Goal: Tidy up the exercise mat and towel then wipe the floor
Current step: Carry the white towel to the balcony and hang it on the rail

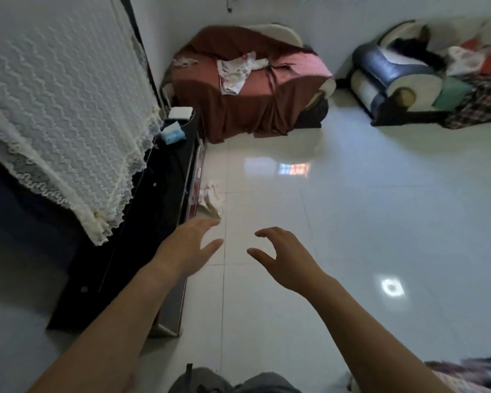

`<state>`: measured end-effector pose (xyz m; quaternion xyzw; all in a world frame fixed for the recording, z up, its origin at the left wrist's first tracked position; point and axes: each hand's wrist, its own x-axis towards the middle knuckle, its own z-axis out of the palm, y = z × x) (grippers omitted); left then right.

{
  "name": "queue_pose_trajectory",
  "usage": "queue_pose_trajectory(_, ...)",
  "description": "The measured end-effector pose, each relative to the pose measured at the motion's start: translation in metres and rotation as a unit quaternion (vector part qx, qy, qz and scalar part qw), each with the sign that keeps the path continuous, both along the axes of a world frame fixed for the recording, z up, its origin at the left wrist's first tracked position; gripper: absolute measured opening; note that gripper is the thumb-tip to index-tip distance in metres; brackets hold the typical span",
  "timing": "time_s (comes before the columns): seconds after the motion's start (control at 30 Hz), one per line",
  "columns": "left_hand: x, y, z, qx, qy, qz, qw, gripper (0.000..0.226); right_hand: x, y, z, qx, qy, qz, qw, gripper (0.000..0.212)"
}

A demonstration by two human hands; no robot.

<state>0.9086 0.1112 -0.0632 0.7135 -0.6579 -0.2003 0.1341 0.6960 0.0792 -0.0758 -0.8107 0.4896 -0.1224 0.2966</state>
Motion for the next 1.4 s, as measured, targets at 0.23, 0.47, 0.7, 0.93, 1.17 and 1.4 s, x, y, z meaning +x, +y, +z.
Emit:
queue_pose_trajectory(0.23, -0.019, -0.07, -0.009, 0.004, 0.002, -0.041, 0.999, 0.049, -0.037, -0.046, -0.003, 0.005, -0.018, -0.06, 0.998, 0.052)
queue_pose_trajectory(0.47, -0.006, -0.141, -0.029, 0.021, 0.038, -0.024, 0.999, 0.048, -0.02, -0.124, -0.01, 0.004, -0.013, -0.062, 0.998, 0.051)
queue_pose_trajectory(0.7, 0.05, -0.253, -0.039, 0.017, 0.031, -0.016, 0.999, 0.045, 0.045, -0.248, -0.017, 0.01, 0.007, -0.026, 1.0, 0.052)
queue_pose_trajectory(0.93, 0.116, -0.367, -0.032, 0.022, 0.028, 0.006, 0.999, 0.042, 0.1, -0.369, -0.012, 0.017, 0.021, -0.003, 1.0, 0.052)
queue_pose_trajectory(1.17, 0.168, -0.444, -0.034, 0.037, 0.019, 0.057, 0.998, 0.043, 0.141, -0.471, -0.03, 0.03, 0.014, 0.028, 0.999, 0.051)
queue_pose_trajectory(1.4, 0.217, -0.553, -0.061, 0.096, -0.018, 0.118, 0.988, 0.048, 0.193, -0.62, -0.072, 0.063, 0.006, 0.093, 0.994, 0.049)
